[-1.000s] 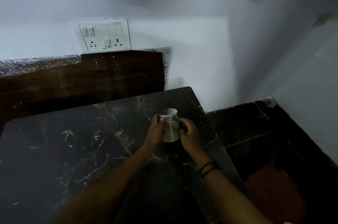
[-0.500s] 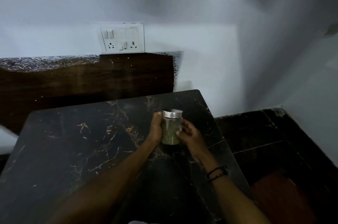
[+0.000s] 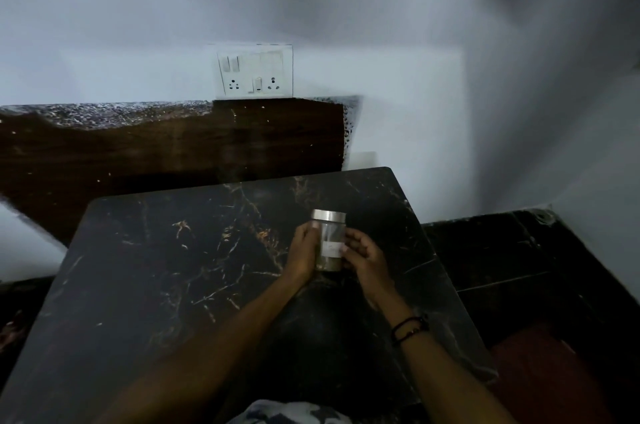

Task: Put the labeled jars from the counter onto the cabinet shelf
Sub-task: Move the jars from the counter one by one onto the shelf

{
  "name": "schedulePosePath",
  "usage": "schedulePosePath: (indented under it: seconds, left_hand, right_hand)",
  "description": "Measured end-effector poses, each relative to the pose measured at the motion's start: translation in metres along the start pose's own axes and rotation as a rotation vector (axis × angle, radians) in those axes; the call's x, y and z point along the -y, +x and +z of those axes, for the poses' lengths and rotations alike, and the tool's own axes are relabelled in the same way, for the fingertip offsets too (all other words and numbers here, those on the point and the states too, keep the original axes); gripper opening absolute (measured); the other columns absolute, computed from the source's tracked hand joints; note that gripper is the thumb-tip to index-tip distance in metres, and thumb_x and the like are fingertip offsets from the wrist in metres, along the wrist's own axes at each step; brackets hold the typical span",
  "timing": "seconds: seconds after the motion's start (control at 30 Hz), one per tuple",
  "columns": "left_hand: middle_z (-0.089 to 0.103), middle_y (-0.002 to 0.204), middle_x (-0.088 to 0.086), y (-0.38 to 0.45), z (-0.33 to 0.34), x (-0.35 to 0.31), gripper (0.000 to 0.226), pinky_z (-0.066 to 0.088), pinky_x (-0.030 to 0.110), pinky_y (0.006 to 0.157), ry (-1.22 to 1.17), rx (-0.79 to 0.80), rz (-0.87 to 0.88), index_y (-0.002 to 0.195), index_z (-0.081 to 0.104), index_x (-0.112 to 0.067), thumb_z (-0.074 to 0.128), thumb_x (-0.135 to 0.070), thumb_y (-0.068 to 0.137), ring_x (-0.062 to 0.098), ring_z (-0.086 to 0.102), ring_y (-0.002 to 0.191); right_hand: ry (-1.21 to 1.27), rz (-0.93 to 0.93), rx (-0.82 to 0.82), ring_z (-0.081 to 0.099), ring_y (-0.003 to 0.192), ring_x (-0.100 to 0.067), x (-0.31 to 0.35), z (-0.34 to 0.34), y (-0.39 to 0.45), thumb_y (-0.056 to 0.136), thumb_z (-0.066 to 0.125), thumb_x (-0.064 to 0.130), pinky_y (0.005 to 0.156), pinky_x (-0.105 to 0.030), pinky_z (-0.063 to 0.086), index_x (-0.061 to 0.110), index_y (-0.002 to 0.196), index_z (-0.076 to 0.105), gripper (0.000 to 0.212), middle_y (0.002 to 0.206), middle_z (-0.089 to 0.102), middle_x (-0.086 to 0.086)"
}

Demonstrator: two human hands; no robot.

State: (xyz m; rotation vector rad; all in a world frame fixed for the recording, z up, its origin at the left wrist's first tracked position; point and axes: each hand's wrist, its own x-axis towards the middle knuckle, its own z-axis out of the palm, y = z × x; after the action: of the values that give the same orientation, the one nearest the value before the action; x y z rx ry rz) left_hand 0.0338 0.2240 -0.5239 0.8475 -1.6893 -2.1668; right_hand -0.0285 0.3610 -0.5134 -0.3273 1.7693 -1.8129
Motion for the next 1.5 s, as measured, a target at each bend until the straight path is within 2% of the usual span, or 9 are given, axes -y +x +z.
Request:
schedulePosePath:
  seconds: [0.13,0.27,0.5,0.7,0.8,0.97,1.17,1.33,1.5]
  left_hand:
    - [0.068,0.115,0.02,-0.002,-0.01,0.001,0.035,0.059,0.049,0.083,-0.004,0.024,-0.013,0.123,0.056,-0.009,0.039,-0.034,0.106,0.033,0.069,0.099]
    - [0.069,0.113,0.017,-0.005,-0.015,-0.003,0.034,0.061,0.035,0.07,-0.004,0.029,-0.021,0.122,0.057,-0.011,0.038,-0.034,0.106,0.025,0.071,0.092]
    - [0.072,0.105,0.008,0.003,-0.005,-0.041,0.028,0.06,0.027,0.067,-0.036,0.051,0.089,0.116,0.059,-0.012,0.038,-0.027,0.106,0.017,0.073,0.084]
    - [0.075,0.089,0.006,0.025,0.027,-0.155,0.02,0.058,0.029,0.066,-0.152,0.137,0.307,0.097,0.065,-0.009,0.047,-0.001,0.092,0.024,0.069,0.082]
    - [0.077,0.098,0.003,0.025,0.048,-0.225,0.024,0.058,0.026,0.063,-0.157,0.181,0.453,0.107,0.066,-0.013,0.058,-0.009,0.084,0.019,0.075,0.085]
    - [0.069,0.108,-0.001,0.019,0.084,-0.323,0.021,0.055,0.018,0.059,-0.115,0.178,0.624,0.119,0.056,-0.022,0.053,-0.016,0.099,0.004,0.073,0.081]
    - [0.061,0.127,0.004,0.0,0.116,-0.412,0.031,0.06,0.028,0.081,0.069,0.139,0.86,0.132,0.054,-0.021,0.053,-0.026,0.101,0.018,0.064,0.112]
    - [0.068,0.114,0.0,-0.012,0.15,-0.466,0.03,0.058,0.029,0.082,0.052,0.059,0.955,0.124,0.058,-0.021,0.061,-0.03,0.096,0.015,0.066,0.105]
    - [0.067,0.116,0.006,-0.009,0.184,-0.503,0.03,0.056,0.042,0.094,0.156,-0.015,0.999,0.121,0.055,-0.013,0.057,-0.031,0.097,0.021,0.065,0.107]
  right_hand:
    - [-0.045,-0.004,-0.013,0.066,0.105,-0.01,0.001,0.005,-0.01,0.092,0.059,0.005,0.075,-0.022,0.058,0.018,0.129,0.057,0.039,0.121,0.066,0.0]
    - [-0.068,-0.026,-0.028,0.063,0.111,-0.014,0.003,0.01,-0.013,0.092,0.059,0.005,0.085,-0.03,0.058,0.018,0.13,0.055,0.04,0.124,0.064,0.0]
    - [-0.089,-0.133,-0.096,0.064,0.109,-0.009,0.03,0.012,-0.001,0.091,0.06,0.006,0.08,-0.024,0.057,0.023,0.123,0.06,0.037,0.12,0.066,0.006]
    - [-0.066,-0.369,-0.163,0.069,0.098,-0.012,0.139,0.01,0.027,0.09,0.062,0.002,0.078,-0.025,0.058,0.019,0.118,0.061,0.033,0.116,0.068,0.001]
    - [-0.068,-0.504,-0.186,0.07,0.097,-0.016,0.205,0.005,0.033,0.09,0.064,0.005,0.078,-0.029,0.06,0.024,0.113,0.061,0.03,0.115,0.068,0.004]
    - [-0.075,-0.712,-0.267,0.069,0.094,-0.016,0.306,-0.001,0.035,0.09,0.063,0.008,0.072,-0.026,0.059,0.024,0.111,0.065,0.026,0.109,0.07,0.007]
    - [-0.066,-0.889,-0.339,0.068,0.095,-0.015,0.395,-0.006,0.024,0.093,0.06,0.01,0.078,-0.029,0.058,0.02,0.114,0.064,0.023,0.112,0.069,0.005]
    - [-0.092,-0.971,-0.38,0.065,0.104,-0.015,0.448,-0.014,0.017,0.091,0.062,0.009,0.087,-0.033,0.056,0.018,0.122,0.059,0.033,0.117,0.067,0.002]
    - [-0.296,-1.027,-0.497,0.061,0.09,-0.002,0.495,-0.029,0.027,0.089,0.058,0.003,0.067,-0.011,0.046,0.02,0.125,0.054,0.04,0.112,0.064,0.006]
